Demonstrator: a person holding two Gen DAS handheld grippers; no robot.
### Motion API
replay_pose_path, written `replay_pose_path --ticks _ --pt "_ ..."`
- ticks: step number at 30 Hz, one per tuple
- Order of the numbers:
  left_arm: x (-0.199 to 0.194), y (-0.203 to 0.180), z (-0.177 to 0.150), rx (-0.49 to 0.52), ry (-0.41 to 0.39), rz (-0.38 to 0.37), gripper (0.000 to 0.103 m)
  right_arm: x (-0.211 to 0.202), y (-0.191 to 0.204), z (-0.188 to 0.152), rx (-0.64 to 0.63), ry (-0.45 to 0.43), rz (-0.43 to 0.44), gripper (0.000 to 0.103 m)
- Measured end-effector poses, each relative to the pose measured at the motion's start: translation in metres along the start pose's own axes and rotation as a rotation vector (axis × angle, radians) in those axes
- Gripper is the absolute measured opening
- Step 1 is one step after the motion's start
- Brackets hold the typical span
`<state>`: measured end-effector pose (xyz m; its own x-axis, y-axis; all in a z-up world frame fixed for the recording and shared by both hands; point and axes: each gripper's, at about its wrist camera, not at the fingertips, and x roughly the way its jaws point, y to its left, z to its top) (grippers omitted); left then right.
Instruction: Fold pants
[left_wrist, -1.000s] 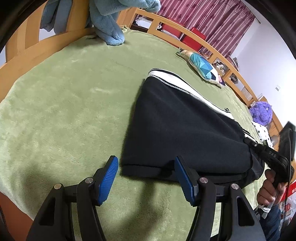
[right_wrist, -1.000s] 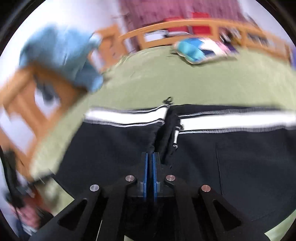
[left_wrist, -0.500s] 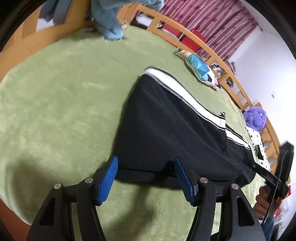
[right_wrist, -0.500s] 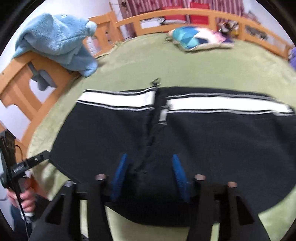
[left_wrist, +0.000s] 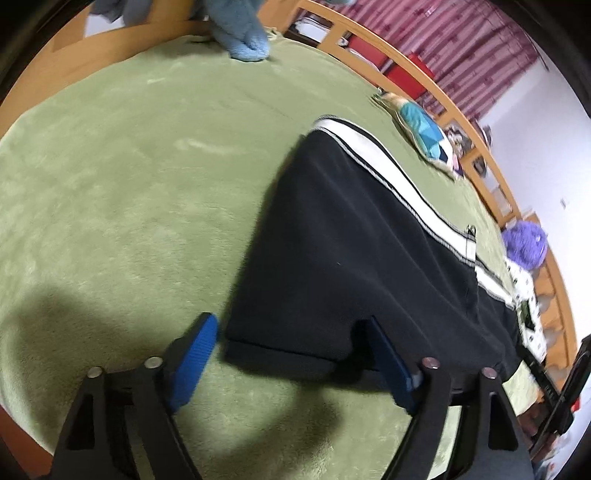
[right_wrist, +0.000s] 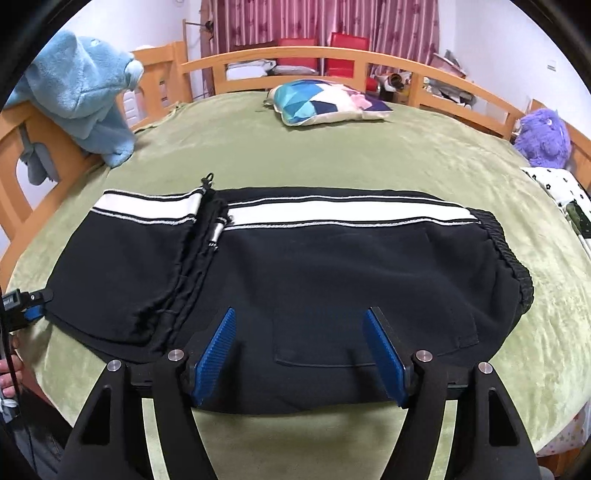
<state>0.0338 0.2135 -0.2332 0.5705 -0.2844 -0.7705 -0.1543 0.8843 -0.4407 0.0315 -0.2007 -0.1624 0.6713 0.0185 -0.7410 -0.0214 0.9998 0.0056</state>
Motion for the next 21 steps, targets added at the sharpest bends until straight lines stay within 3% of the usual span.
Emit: replay_pose_path --ticks 4,7,9,12,17,21 --pt "0.003 -0.006 0.002 0.016 0.007 0.021 0.09 -0.007 -0.007 -0.005 0.022 -0.071 0.006 0.07" --pt "0.004 -0.006 0.006 -0.004 0.021 0.01 0.091 -0.008 -0.009 -0.005 0.015 -0.066 0.021 0.07" --pt "0.004 0.001 0.007 -0.064 0.025 -0.056 0.09 -0.006 -0.011 -0.005 0.001 -0.051 0.034 0.07" --pt "0.003 0.009 0.006 -0.135 0.015 -0.119 0.09 -0.004 -0.016 -0.005 0.004 -0.04 0.14 0.07" --pt "0.007 0.01 0.008 -0.202 0.007 -0.144 0.09 0.003 -0.021 -0.001 0.038 -0.018 0.217 0.07" --pt "0.016 0.012 0.014 -0.256 -0.018 -0.106 0.076 0.004 -0.026 0.002 0.072 -0.044 0.237 0.059"
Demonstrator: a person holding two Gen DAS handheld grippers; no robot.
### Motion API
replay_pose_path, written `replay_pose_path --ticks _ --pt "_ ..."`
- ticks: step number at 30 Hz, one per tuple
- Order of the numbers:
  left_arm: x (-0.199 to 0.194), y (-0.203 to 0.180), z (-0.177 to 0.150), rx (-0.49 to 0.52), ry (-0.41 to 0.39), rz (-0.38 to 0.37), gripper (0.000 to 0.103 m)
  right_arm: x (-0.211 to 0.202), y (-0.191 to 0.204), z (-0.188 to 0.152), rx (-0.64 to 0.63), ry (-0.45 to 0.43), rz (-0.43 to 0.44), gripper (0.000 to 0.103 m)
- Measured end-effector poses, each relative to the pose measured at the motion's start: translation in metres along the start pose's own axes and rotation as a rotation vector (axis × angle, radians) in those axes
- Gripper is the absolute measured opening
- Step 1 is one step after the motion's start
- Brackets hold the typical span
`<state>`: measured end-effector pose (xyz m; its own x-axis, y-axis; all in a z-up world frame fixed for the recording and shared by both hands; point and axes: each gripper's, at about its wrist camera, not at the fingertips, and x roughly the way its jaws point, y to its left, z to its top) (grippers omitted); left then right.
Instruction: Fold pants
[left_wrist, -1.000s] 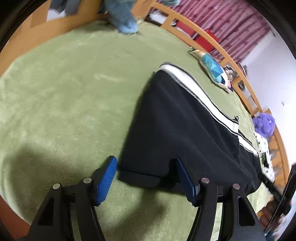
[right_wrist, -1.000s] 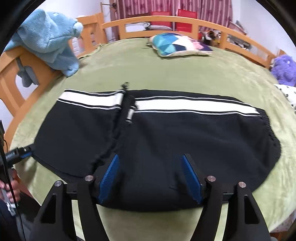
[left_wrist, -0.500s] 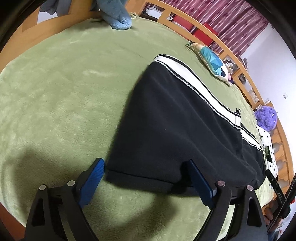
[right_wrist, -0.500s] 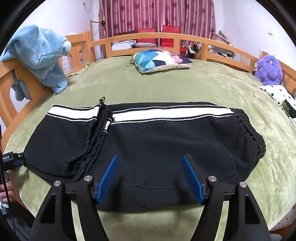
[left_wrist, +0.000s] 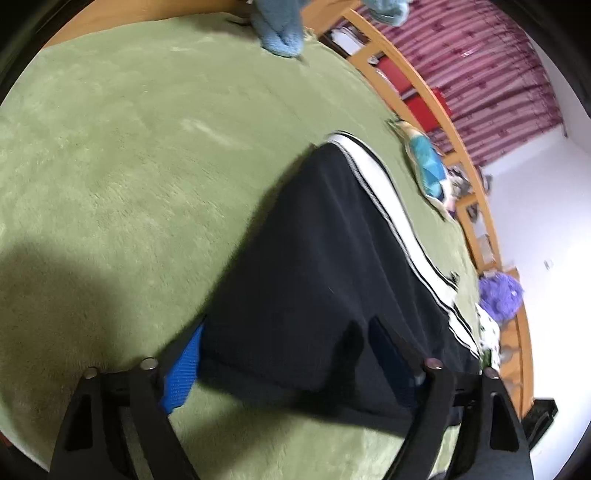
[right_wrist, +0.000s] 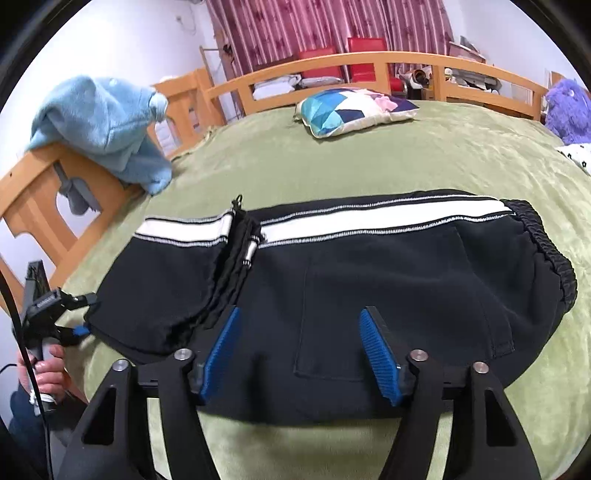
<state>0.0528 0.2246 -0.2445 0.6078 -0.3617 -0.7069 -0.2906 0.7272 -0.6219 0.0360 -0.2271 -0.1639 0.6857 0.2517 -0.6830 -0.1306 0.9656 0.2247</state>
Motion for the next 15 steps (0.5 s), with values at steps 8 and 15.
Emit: replay_pose_path --ticks 8,15 --pt "-0.008 -0.016 -0.003 0.064 -0.042 -0.024 0.029 0.002 -0.023 0.02 0.044 -0.032 0.062 0.052" --pt "-0.041 -0.073 -0.013 0.286 -0.166 0.066 0.026 0.004 -0.055 0.003 0.132 -0.021 0.078 0.05"
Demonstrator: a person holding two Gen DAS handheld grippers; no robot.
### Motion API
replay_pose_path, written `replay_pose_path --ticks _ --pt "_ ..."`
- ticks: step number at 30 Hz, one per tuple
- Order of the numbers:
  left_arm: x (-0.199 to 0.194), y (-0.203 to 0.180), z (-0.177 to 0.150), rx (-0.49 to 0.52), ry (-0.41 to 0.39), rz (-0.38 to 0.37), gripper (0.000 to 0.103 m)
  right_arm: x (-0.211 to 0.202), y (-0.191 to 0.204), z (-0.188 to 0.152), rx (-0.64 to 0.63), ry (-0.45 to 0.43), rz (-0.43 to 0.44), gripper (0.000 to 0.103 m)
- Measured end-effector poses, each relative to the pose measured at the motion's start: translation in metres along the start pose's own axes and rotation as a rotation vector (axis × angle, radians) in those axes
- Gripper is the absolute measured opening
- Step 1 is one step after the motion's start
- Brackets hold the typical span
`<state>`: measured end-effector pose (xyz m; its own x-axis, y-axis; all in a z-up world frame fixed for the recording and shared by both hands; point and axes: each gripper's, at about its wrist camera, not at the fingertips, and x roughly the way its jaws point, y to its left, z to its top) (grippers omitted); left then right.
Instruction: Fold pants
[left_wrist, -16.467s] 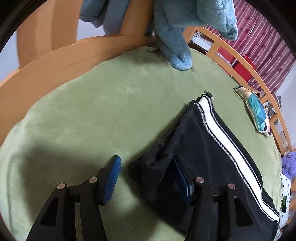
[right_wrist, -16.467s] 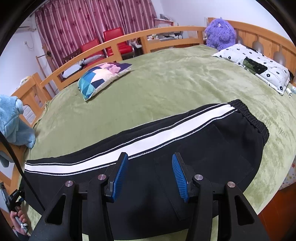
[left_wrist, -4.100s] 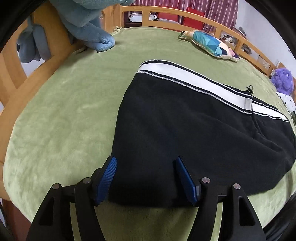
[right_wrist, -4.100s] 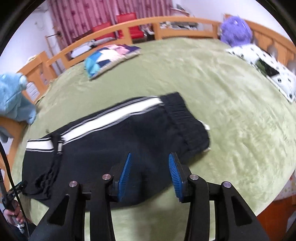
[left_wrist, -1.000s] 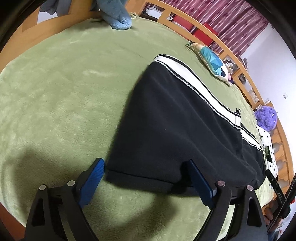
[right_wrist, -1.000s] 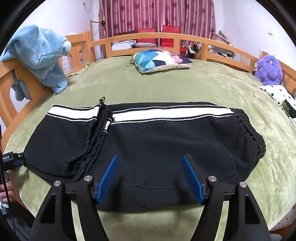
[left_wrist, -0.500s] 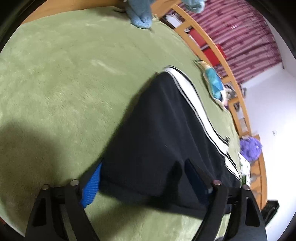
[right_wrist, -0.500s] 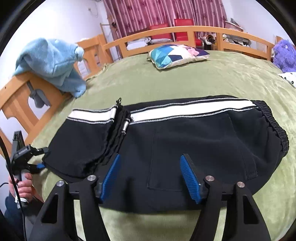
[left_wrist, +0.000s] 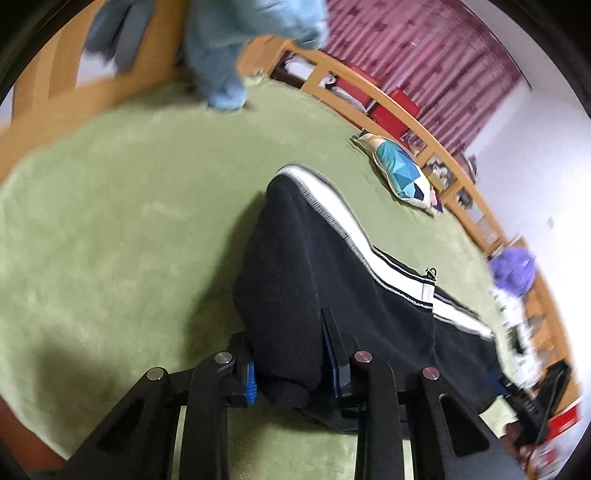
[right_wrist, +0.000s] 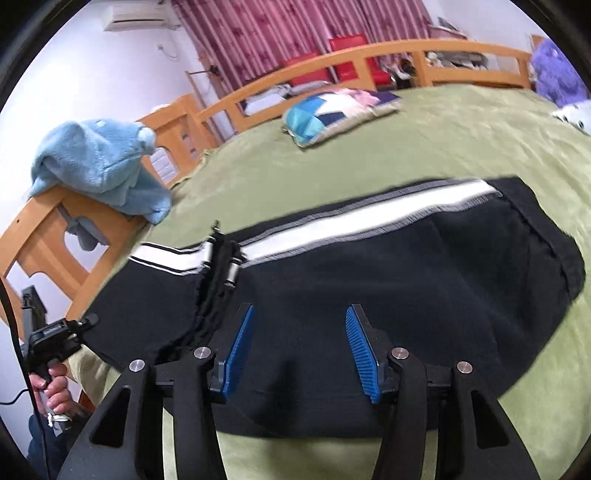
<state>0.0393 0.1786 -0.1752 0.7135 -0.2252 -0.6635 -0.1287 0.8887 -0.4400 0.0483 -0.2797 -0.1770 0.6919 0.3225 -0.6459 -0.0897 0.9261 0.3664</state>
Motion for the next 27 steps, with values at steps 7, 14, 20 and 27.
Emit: replay_pose_path --ticks 7,14,20,27 --pt "-0.045 -0.111 0.031 0.233 -0.088 0.0 0.02 -0.026 -0.035 0.01 0.059 -0.034 -0.099 0.049" --pt "-0.061 -0.281 0.018 0.568 -0.135 -0.028 0.018 -0.071 -0.08 0.007 0.171 -0.099 -0.127 0.049" --pt "-0.029 -0.414 -0.03 0.712 -0.07 -0.221 0.017 -0.102 -0.121 -0.007 0.232 -0.16 -0.209 0.049" --pt "0.006 -0.452 -0.069 0.673 0.042 -0.413 0.026 -0.124 -0.164 -0.019 0.342 -0.189 -0.19 0.049"
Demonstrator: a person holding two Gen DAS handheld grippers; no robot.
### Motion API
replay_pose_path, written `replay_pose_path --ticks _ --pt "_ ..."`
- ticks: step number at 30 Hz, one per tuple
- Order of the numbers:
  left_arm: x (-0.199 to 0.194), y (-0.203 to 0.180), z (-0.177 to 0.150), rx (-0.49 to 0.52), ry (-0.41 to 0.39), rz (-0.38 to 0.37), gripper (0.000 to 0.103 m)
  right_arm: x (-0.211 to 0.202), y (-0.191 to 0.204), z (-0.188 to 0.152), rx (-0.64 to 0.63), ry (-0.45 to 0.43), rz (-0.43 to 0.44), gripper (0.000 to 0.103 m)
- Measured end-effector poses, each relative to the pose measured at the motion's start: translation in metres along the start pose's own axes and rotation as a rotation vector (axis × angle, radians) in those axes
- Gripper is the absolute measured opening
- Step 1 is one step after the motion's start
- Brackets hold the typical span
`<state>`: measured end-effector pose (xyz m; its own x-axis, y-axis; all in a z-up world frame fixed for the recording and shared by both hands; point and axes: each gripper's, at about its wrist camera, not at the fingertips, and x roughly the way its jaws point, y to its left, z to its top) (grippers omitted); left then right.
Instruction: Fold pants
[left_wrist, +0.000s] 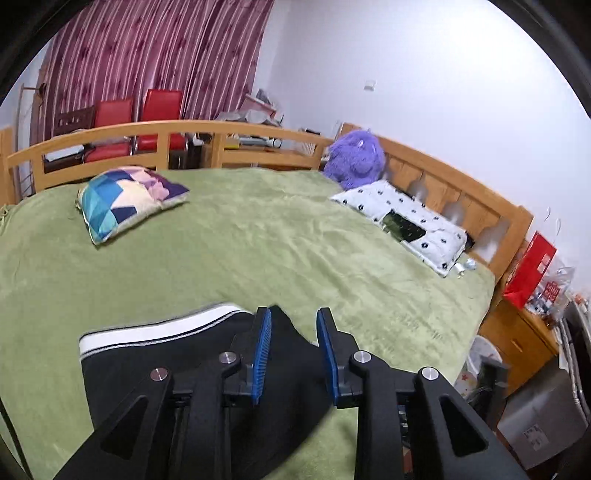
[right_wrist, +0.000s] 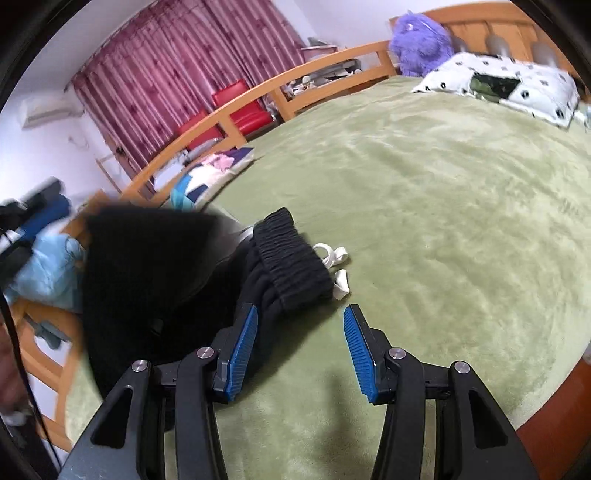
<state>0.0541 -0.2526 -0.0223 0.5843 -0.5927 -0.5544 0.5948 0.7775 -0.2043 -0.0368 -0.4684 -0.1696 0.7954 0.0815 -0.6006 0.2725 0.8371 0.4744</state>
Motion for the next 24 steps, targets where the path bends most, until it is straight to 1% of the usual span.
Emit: replay_pose_path --ticks 3,5,7,8,11,12,13,14,15,16,17,19,21,22,23,24 --pt "0.007 0.014 -0.018 -0.018 0.041 0.047 0.026 0.004 0.002 -0.002 -0.001 0.019 0.042 0.049" --pt "0.005 0.029 -0.028 -0.038 0.055 0.069 0.026 0.009 0.006 -0.005 -0.016 0.042 0.068 0.049" --pt "0.002 0.05 -0.04 -0.068 0.077 0.106 0.026 0.017 0.014 -0.007 -0.036 0.064 0.091 0.051" --pt "0.001 0.062 -0.046 -0.086 0.092 0.123 0.026 0.023 0.018 -0.008 -0.05 0.075 0.093 0.051" --pt "-0.005 0.091 -0.063 -0.136 0.125 0.162 0.028 0.047 0.028 -0.012 -0.077 0.133 0.053 0.054" --pt "-0.008 0.098 -0.067 -0.153 0.133 0.166 0.032 0.057 0.029 -0.013 -0.076 0.163 0.031 0.054" --pt "-0.011 0.107 -0.074 -0.174 0.139 0.17 0.037 0.068 0.031 -0.016 -0.066 0.195 0.017 0.043" --pt "-0.016 0.114 -0.08 -0.191 0.144 0.176 0.039 0.074 0.031 -0.017 -0.054 0.209 0.027 0.029" --pt "-0.021 0.123 -0.088 -0.206 0.148 0.186 0.039 0.075 0.033 -0.018 -0.048 0.211 0.056 0.018" --pt "-0.025 0.127 -0.093 -0.213 0.15 0.193 0.039 0.069 0.038 -0.017 -0.071 0.178 0.059 0.015" --pt "-0.028 0.132 -0.097 -0.217 0.15 0.198 0.039 0.059 0.045 -0.015 -0.11 0.129 0.062 0.014" --pt "-0.038 0.143 -0.104 -0.234 0.149 0.196 0.039 0.028 0.059 -0.006 -0.151 -0.01 0.117 0.012" --pt "-0.044 0.149 -0.108 -0.256 0.151 0.179 0.039 0.005 0.066 0.01 -0.165 -0.091 0.151 0.012" --pt "-0.045 0.149 -0.109 -0.263 0.151 0.167 0.04 0.0 0.065 0.017 -0.154 -0.112 0.127 0.012" --pt "-0.046 0.149 -0.11 -0.268 0.155 0.153 0.042 0.002 0.061 0.02 -0.144 -0.117 0.084 0.012" --pt "-0.045 0.148 -0.113 -0.274 0.157 0.139 0.047 0.009 0.055 0.021 -0.14 -0.104 0.02 0.012"
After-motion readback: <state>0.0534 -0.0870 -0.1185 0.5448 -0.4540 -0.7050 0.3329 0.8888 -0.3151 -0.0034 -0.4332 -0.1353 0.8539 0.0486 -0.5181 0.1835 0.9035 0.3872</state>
